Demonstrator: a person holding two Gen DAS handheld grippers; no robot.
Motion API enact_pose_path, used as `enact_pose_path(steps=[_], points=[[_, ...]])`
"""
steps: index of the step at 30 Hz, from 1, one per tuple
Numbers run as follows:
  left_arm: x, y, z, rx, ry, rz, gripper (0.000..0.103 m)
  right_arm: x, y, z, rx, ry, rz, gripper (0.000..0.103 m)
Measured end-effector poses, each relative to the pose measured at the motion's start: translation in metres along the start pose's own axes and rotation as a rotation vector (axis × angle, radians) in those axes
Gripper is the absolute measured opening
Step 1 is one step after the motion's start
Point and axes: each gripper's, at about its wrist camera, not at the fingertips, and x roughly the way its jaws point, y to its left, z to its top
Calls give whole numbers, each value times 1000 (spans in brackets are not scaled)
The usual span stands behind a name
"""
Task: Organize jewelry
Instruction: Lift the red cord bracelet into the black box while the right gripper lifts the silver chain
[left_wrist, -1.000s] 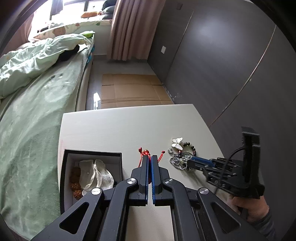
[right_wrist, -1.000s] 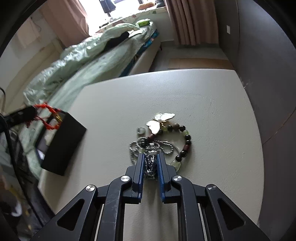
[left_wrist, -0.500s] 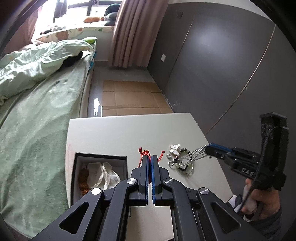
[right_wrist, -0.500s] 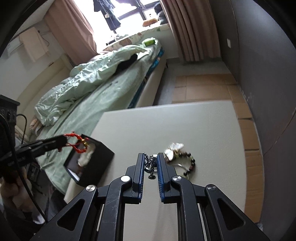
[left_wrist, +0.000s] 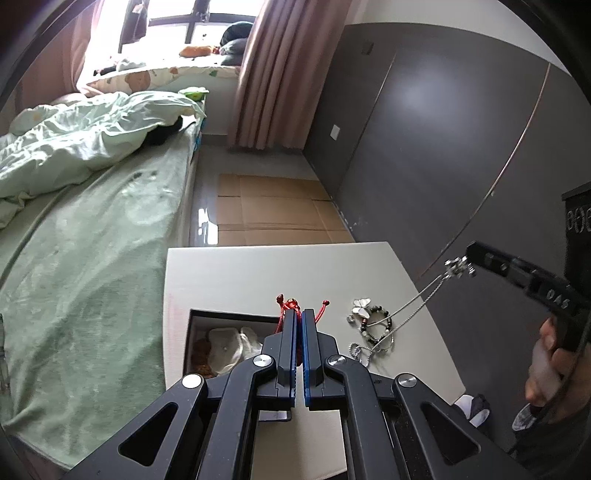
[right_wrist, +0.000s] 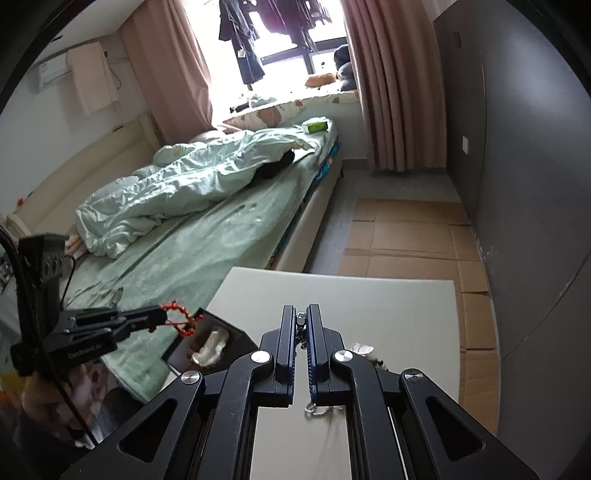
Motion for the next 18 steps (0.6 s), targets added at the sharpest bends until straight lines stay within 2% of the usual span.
enact_pose_path(steps=[4,10,18], points=[[-4,6,2,-4,-6,5,2,-18,10,11,-25,-31,-6,6],[-5,16,2,-6,1,25,2,-63,42,48,-101,-110,-30,6],[14,37,-9,-39,40,46,2,-108,86,89,-191,-187,-61,6]])
